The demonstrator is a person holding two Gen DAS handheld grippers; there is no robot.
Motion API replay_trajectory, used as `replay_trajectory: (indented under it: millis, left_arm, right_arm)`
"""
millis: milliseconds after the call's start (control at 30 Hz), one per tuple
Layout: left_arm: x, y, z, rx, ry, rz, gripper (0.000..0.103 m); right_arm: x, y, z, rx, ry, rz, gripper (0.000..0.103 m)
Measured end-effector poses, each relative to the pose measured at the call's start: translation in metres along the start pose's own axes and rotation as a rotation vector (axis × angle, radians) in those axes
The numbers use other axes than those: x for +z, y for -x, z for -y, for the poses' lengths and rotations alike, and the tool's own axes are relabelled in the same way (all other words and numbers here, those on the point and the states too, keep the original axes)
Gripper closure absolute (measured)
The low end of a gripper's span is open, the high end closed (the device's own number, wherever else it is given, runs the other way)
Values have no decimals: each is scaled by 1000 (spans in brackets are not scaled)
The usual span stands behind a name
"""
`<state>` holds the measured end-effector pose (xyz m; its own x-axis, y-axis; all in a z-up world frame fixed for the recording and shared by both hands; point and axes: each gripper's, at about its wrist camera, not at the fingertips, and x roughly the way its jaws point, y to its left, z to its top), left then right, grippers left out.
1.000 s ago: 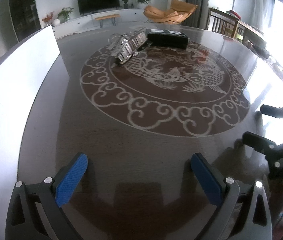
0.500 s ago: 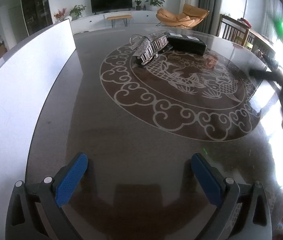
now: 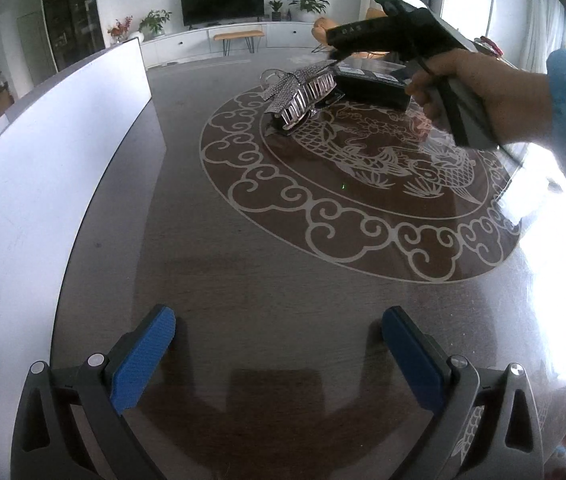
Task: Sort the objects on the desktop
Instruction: 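Lower the right tool onto the black soap box and grasp it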
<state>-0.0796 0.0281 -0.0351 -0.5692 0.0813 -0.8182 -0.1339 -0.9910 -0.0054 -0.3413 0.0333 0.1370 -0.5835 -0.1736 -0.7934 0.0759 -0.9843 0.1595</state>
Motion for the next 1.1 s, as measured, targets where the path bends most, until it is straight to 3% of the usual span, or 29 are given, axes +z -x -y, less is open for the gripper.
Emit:
replay_trajectory:
  millis: [67, 333, 467, 567, 633, 767, 933, 1000, 1033, 1100]
  left_arm:
    - [0, 0, 0, 1, 0, 0, 0]
    - [-2, 3, -1, 5, 6, 2, 0]
    - [-3, 5, -2, 10, 18, 4, 0]
    - [-3, 5, -2, 12, 17, 3, 0]
    - [-3, 5, -2, 12, 17, 3, 0]
    - [-3, 5, -2, 12, 17, 3, 0]
    - [-3, 5, -1, 12, 17, 3, 0]
    - [-3, 5, -1, 11, 17, 4, 0]
    - [-3, 5, -1, 12, 17, 4, 0]
    - [-3, 5, -1, 12, 17, 4, 0]
  right_arm:
    - [-8, 2, -9, -6, 17, -1, 3]
    - [-82, 39, -55, 144, 143, -64, 3]
    - [-134, 71, -45, 194, 73, -99, 2]
    - [-152, 91, -37, 218, 62, -139, 2]
    - [-150, 107, -27, 206, 39, -68, 2]
    - [-103, 106, -33, 84, 57, 34, 2]
    - [-58, 61, -66, -40, 135, -7, 2]
    - [-54, 42, -89, -32, 204, -64, 5]
    - [-58, 38, -105, -1, 251, -77, 11]
    - [-70, 36, -126, 90, 317, -96, 13]
